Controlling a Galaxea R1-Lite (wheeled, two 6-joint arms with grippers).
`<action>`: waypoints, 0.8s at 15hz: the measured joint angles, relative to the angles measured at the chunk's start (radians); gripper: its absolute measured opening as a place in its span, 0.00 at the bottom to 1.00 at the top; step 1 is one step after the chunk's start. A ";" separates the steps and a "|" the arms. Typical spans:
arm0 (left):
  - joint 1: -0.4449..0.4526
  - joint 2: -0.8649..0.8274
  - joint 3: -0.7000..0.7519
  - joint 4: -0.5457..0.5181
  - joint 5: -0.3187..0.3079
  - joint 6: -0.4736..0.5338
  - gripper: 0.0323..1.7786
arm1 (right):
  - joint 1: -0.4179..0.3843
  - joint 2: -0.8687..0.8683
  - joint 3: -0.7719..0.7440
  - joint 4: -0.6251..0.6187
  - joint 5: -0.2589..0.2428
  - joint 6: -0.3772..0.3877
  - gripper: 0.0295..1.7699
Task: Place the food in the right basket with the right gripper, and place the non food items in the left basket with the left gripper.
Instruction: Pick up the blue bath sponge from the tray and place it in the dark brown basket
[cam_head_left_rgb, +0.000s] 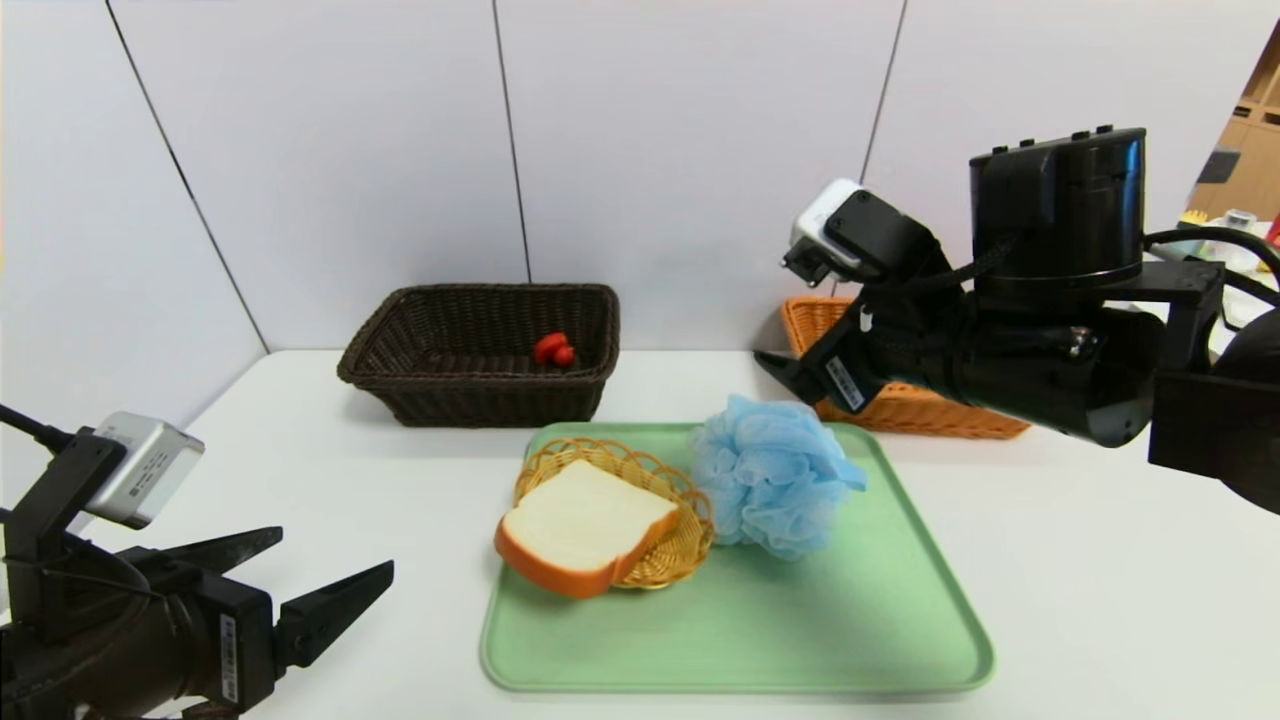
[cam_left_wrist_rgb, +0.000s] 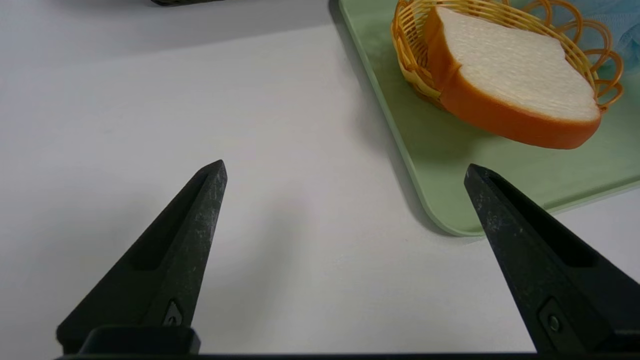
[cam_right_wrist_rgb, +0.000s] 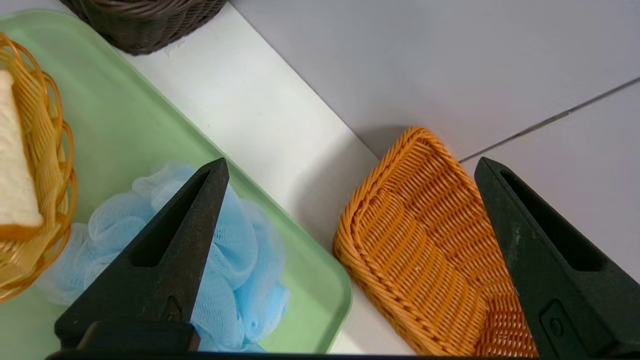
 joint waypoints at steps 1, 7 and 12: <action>-0.006 0.000 0.001 0.000 0.001 0.000 0.95 | 0.003 -0.007 0.000 0.003 0.003 0.006 0.96; -0.020 -0.015 0.001 0.001 0.000 0.001 0.95 | 0.037 -0.041 -0.080 0.105 0.055 0.087 0.96; -0.021 -0.030 0.003 0.006 -0.001 -0.001 0.95 | 0.094 -0.045 -0.158 0.177 0.080 0.311 0.96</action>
